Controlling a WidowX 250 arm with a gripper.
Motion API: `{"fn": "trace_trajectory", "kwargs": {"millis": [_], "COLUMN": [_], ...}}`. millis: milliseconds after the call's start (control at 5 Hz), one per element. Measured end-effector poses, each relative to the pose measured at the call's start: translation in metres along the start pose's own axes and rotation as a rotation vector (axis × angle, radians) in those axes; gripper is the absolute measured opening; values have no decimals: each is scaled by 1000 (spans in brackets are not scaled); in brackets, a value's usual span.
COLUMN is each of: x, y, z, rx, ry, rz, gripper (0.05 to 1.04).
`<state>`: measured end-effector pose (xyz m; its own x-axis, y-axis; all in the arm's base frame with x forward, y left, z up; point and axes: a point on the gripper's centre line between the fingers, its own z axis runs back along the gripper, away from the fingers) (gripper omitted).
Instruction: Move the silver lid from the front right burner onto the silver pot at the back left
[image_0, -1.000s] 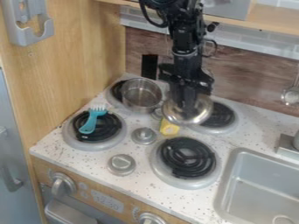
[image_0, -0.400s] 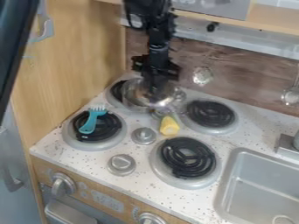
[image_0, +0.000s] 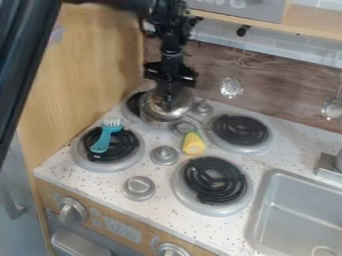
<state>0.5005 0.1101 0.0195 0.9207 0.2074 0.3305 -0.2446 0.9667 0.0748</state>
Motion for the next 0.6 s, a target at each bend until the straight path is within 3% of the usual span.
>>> {"fn": "trace_trajectory", "kwargs": {"millis": [200,600], "x": [0,9], "y": [11,11], "z": [-20,-27], "rx": [40,50], "ry": [25,35], "rz": [31,43], "gripper": [241,239]}}
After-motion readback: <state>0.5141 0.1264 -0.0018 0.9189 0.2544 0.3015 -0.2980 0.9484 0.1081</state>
